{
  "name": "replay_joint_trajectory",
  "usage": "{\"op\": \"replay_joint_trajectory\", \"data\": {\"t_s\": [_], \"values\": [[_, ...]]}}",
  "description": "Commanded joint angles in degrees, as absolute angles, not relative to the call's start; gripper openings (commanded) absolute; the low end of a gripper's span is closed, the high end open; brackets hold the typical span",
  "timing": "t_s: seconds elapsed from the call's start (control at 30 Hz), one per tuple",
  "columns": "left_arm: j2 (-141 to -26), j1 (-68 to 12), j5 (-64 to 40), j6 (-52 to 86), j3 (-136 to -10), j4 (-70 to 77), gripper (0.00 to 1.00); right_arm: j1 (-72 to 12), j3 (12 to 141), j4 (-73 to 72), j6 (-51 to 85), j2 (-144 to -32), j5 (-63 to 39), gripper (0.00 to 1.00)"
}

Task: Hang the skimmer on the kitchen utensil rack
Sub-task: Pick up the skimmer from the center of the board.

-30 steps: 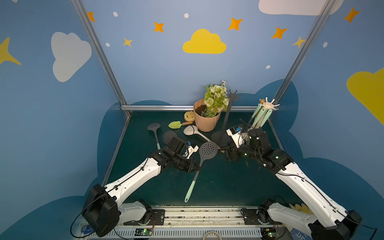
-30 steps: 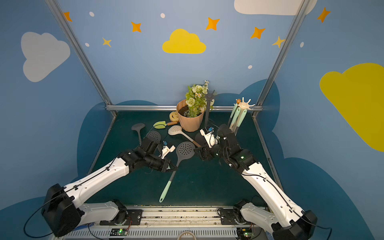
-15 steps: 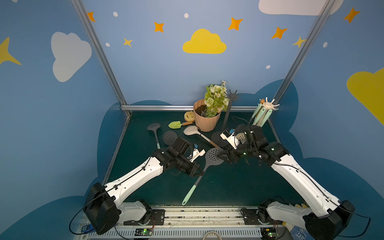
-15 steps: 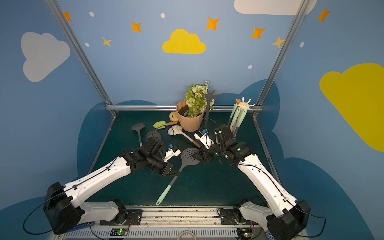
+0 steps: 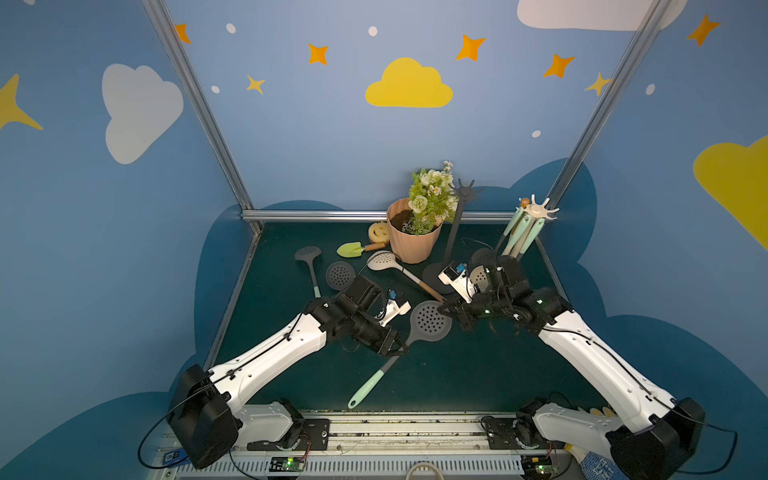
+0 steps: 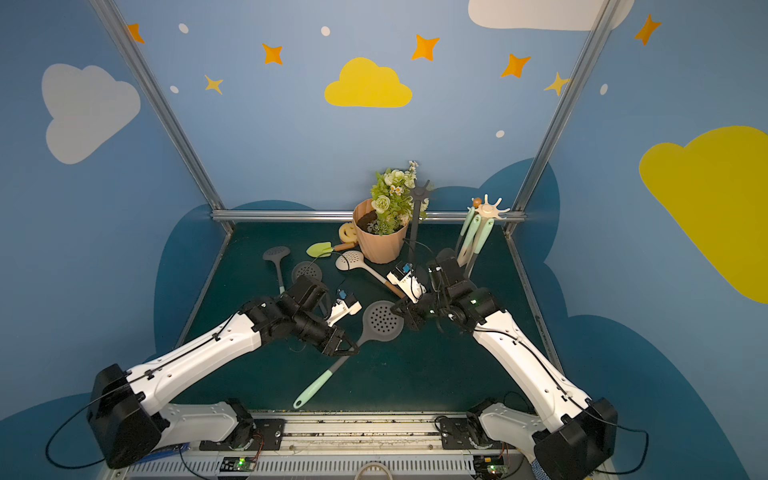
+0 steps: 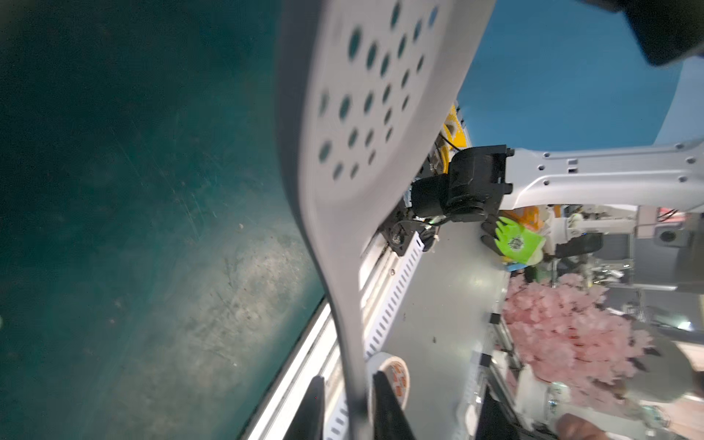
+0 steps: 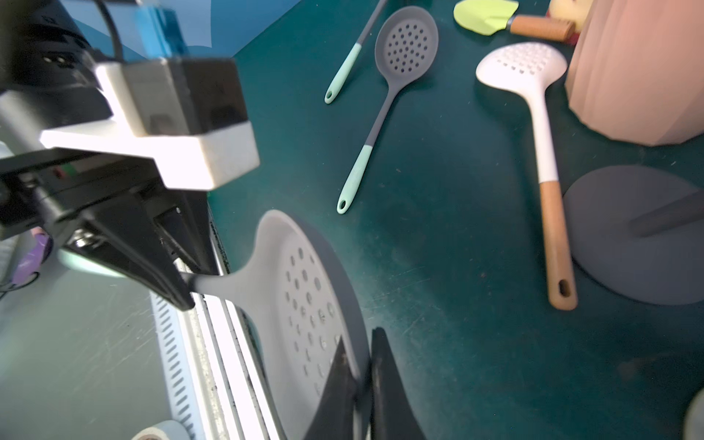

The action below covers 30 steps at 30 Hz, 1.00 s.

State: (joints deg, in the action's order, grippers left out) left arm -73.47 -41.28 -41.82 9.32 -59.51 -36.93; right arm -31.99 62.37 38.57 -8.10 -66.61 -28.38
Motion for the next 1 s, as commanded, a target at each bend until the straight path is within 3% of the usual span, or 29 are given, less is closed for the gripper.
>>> {"op": "replay_joint_trajectory", "data": {"t_s": [0.0, 0.1, 0.3, 0.47, 0.67, 0.97], "values": [[-73.3, -41.0, -34.8, 11.5, -62.2, -35.1, 0.67, -32.3, 61.7, 37.4, -4.7, -64.7, -27.2, 0.00], [-72.0, -39.9, -27.4, 16.2, -64.4, -34.4, 0.81, -32.3, 59.9, 36.4, -2.2, -63.5, -23.9, 0.00], [-65.2, -36.6, -14.3, 25.1, -64.1, -25.6, 0.92, -32.5, 55.4, 33.8, 4.9, -60.9, -16.1, 0.00], [-62.1, -35.1, -2.4, 29.0, -64.9, -26.3, 0.92, -32.5, 52.8, 31.6, 13.6, -59.3, -8.3, 0.00], [-59.0, -34.0, 3.9, 34.8, -63.7, -25.4, 0.92, -32.7, 51.7, 29.8, 28.0, -57.9, 1.1, 0.00], [-55.6, -33.9, 0.4, 42.0, -57.7, -16.7, 0.89, -35.3, 51.8, 28.5, 44.8, -59.0, 12.6, 0.00]]}}
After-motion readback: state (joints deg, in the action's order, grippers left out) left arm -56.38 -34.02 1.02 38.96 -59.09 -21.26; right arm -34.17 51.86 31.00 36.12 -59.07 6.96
